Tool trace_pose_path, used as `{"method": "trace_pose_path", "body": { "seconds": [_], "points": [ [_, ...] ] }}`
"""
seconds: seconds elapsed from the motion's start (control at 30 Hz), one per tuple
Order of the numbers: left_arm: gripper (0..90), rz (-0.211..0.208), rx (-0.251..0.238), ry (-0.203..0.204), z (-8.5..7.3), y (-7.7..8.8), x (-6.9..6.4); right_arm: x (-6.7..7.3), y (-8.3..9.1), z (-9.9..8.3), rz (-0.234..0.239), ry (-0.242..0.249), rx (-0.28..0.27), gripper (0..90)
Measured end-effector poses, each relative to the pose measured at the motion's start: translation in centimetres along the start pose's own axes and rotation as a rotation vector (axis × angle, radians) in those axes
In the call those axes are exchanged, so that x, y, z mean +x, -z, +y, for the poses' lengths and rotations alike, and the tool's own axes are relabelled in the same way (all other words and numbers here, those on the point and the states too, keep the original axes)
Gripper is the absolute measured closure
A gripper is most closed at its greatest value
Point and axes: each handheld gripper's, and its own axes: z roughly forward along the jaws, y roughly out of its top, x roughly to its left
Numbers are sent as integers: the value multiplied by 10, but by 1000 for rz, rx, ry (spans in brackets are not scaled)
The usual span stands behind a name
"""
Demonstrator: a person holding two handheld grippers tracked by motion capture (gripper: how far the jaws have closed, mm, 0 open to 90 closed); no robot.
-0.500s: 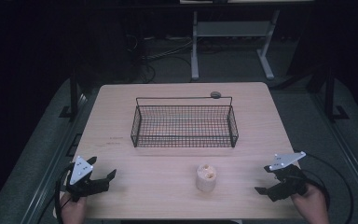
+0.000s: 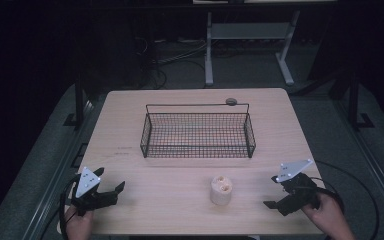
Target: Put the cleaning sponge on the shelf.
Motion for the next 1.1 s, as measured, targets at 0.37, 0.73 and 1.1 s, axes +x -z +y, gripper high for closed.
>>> {"method": "trace_pose_path", "body": {
  "seconds": [0.37, 0.73, 1.1],
  "points": [
    [137, 8, -3, 2, 0, 2, 2, 4, -10, 24, 28, 53, 32, 144],
    [137, 6, -2, 0, 0, 1, 2, 6, -14, 39, 48, 72, 55, 145],
    [137, 5, -2, 4, 0, 1, 3, 9, -15, 54, 61, 114, 89, 145]
  ]
}}
